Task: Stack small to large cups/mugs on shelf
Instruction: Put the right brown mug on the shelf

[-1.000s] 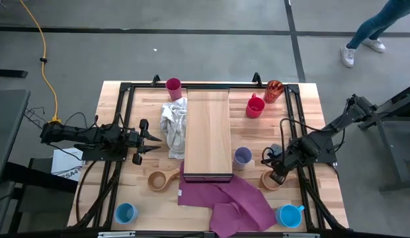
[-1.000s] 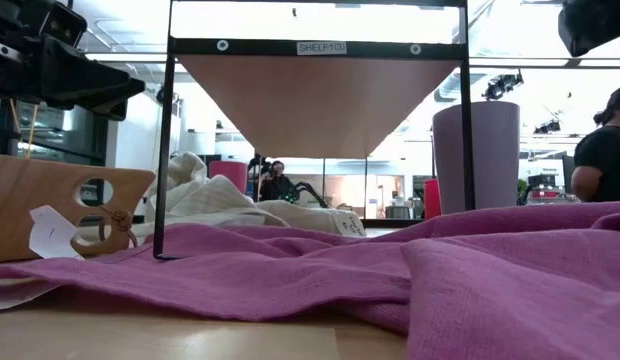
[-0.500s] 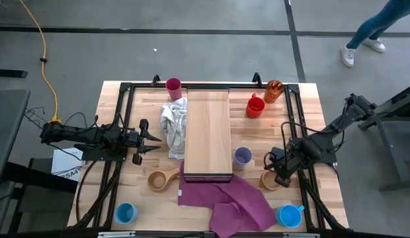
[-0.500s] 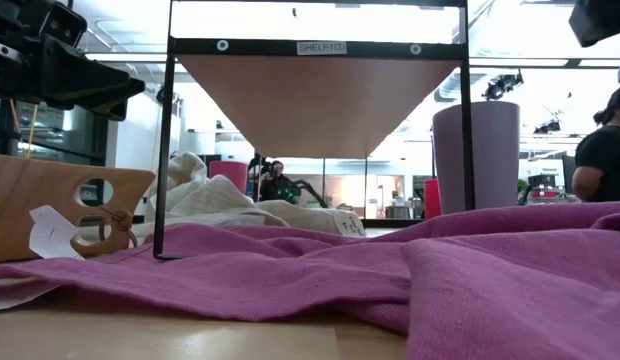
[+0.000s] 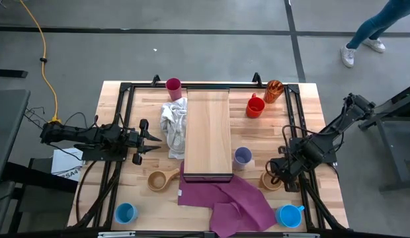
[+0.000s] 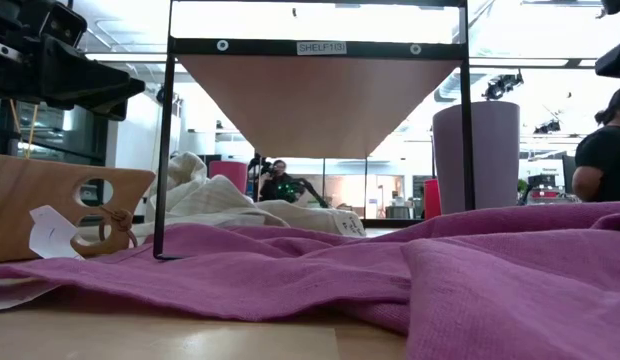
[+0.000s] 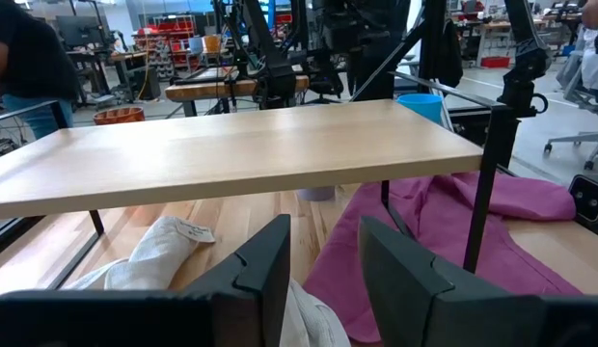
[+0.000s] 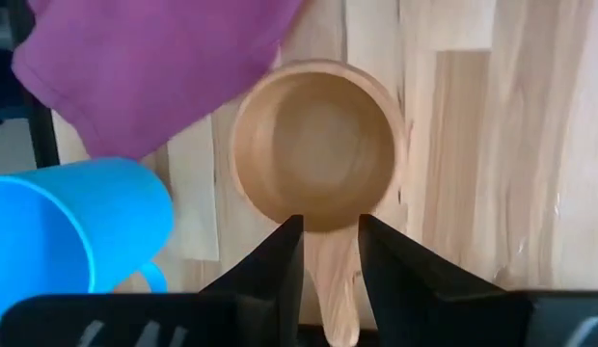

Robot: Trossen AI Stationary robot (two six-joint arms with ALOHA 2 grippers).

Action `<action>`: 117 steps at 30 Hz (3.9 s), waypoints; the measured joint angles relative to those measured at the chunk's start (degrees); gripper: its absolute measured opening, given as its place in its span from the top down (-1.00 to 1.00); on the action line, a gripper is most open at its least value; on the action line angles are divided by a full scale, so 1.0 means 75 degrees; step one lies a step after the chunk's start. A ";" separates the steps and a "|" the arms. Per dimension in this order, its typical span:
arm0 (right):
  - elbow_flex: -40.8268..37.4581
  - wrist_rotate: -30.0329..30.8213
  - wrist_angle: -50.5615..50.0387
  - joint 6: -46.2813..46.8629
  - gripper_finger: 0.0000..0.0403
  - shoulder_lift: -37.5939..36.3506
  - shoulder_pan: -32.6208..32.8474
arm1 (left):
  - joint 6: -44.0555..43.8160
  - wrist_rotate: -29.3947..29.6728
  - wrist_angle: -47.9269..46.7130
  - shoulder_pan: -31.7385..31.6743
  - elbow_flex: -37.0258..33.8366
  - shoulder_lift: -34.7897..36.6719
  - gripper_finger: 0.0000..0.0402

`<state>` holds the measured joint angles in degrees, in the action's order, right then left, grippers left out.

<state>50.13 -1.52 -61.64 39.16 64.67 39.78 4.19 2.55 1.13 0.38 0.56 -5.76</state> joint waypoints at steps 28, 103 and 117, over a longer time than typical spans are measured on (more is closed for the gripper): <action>-0.0009 0.0801 0.0635 -0.1213 0.53 0.1122 -0.0774 | 0.0000 -0.0003 0.0003 0.0003 0.0000 0.0000 0.45; -0.0722 0.0743 0.1438 -0.0615 0.99 0.1130 -0.0754 | 0.0003 -0.0003 0.0002 0.0000 0.0000 0.0000 0.45; 0.0335 0.0790 0.1094 -0.0552 1.00 0.0828 -0.0754 | 0.0000 0.0000 0.0003 0.0000 0.0000 0.0000 0.45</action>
<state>52.64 4.40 -53.43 35.01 70.88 34.13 4.19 2.55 1.15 0.39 0.56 -5.76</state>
